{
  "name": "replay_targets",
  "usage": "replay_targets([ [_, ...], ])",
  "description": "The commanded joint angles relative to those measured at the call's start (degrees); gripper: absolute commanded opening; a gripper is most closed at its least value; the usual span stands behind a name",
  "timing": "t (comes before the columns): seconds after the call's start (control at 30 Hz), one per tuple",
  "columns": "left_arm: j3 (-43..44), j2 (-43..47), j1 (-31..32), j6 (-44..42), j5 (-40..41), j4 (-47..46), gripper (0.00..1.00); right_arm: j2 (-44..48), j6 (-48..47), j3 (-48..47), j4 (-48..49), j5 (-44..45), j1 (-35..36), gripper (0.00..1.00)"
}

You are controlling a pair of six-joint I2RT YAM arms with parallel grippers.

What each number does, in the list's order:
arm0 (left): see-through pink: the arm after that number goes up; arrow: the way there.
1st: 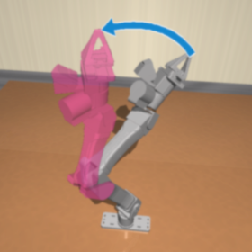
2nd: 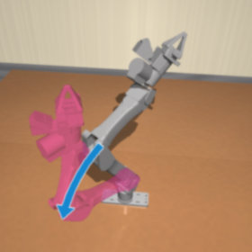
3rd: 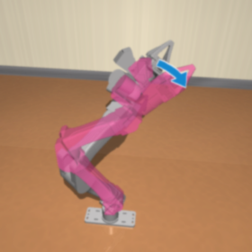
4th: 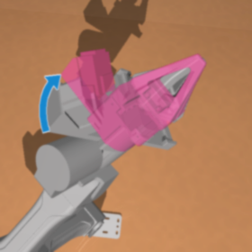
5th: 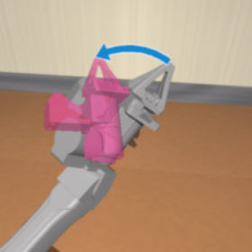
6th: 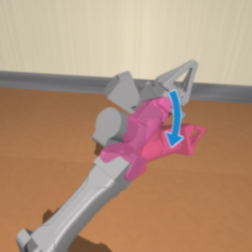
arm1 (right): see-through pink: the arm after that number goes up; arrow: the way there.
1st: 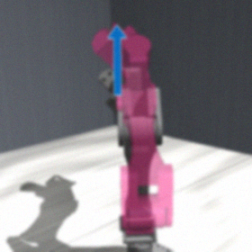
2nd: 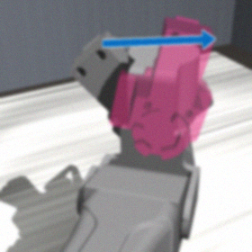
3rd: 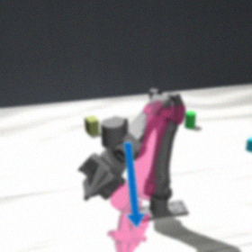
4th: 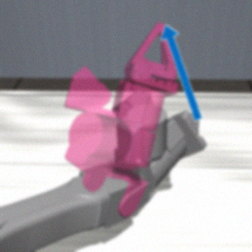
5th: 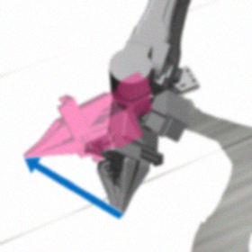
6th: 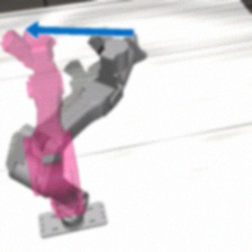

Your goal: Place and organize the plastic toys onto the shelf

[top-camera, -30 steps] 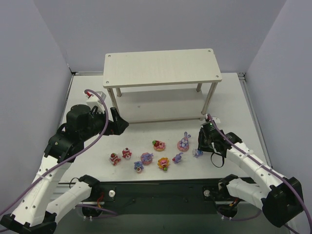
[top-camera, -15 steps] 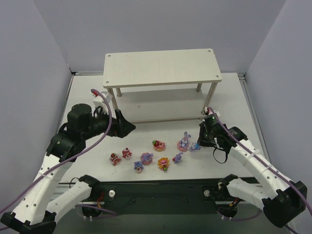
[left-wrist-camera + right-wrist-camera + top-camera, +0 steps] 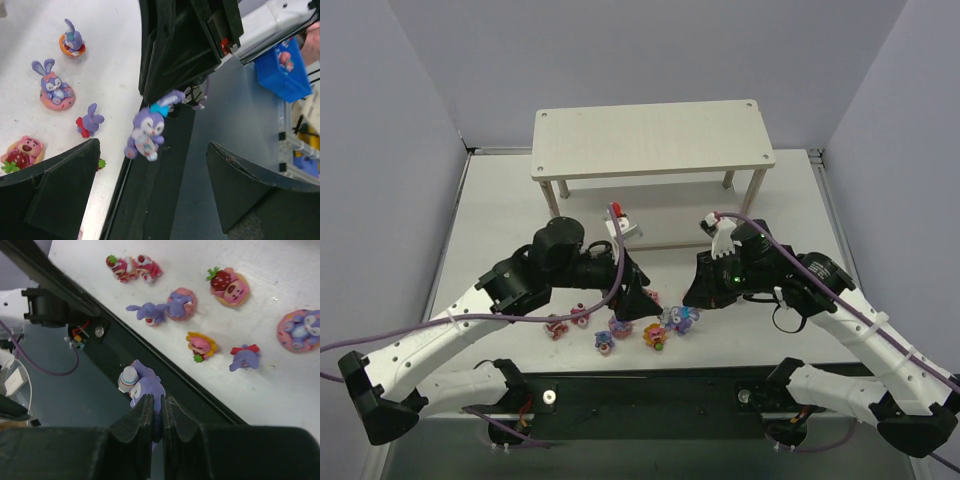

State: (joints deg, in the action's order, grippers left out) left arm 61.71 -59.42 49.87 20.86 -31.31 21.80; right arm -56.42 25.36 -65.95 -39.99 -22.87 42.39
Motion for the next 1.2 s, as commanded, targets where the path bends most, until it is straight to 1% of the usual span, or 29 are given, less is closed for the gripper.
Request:
replay_targets([
  [0.0, 6.31, -3.42, 4.71, -8.64, 5.29, 2.97, 0.97, -2.63, 1.7, -3.92, -2.11, -5.42, 3.57, 0.0],
  [0.1, 8.42, -5.44, 6.99, -10.31, 3.89, 4.65, 0.97, -3.69, 3.11, -5.59, -2.29, -6.21, 4.98, 0.0],
  [0.2, 9.83, -6.85, 9.71, -12.07, 5.29, 7.37, 0.97, -4.31, 4.43, -7.34, -2.2, -6.13, 5.68, 0.0],
  [0.33, 9.66, -7.55, 11.48, -12.69, 8.19, 9.14, 0.92, -4.57, 6.27, -8.66, -2.2, -5.87, 5.68, 0.0],
  [0.43, 9.22, -7.29, 12.36, -12.6, 10.03, 8.7, 0.87, -4.48, 7.5, -8.23, -2.2, -5.78, 5.86, 0.0],
  [0.47, 9.13, -7.29, 12.45, -12.6, 10.65, 8.61, 0.84, -4.48, 7.94, -7.97, -2.2, -5.78, 5.86, 0.0],
  [0.57, 8.78, -7.12, 13.15, -12.69, 12.84, 7.64, 0.8, -4.31, 9.0, -7.96, -2.2, -5.87, 5.95, 0.0],
  [0.6, 8.51, -7.03, 13.32, -12.69, 13.11, 7.12, 0.75, -4.22, 9.17, -7.96, -2.2, -5.78, 5.95, 0.0],
  [0.67, 8.42, -7.2, 13.5, -12.86, 13.29, 7.03, 0.73, -4.05, 9.88, -8.23, -2.2, -5.78, 5.95, 0.0],
  [0.8, 8.69, -7.99, 13.94, -13.3, 13.03, 8.08, 0.74, -4.13, 10.76, -8.58, -2.2, -6.22, 5.95, 0.0],
  [0.93, 9.3, -8.61, 14.29, -14.01, 11.89, 8.61, 0.81, -4.22, 10.93, -8.4, -2.11, -6.4, 6.03, 0.0],
  [1.03, 9.3, -9.05, 14.38, -14.36, 11.89, 9.4, 0.83, -4.22, 10.93, -8.4, -2.2, -6.22, 6.21, 0.0],
  [1.1, 9.3, -9.22, 14.38, -14.53, 12.24, 9.83, 0.83, -4.13, 10.93, -8.23, -2.2, -6.13, 6.12, 0.0],
  [1.13, 9.3, -9.22, 14.47, -14.53, 12.41, 10.01, 0.79, -4.05, 11.02, -8.14, -2.2, -6.22, 6.21, 0.0],
  [1.17, 9.3, -9.31, 14.38, -14.62, 12.59, 10.19, 0.78, -4.05, 11.11, -8.14, -2.2, -6.22, 6.39, 0.0],
])
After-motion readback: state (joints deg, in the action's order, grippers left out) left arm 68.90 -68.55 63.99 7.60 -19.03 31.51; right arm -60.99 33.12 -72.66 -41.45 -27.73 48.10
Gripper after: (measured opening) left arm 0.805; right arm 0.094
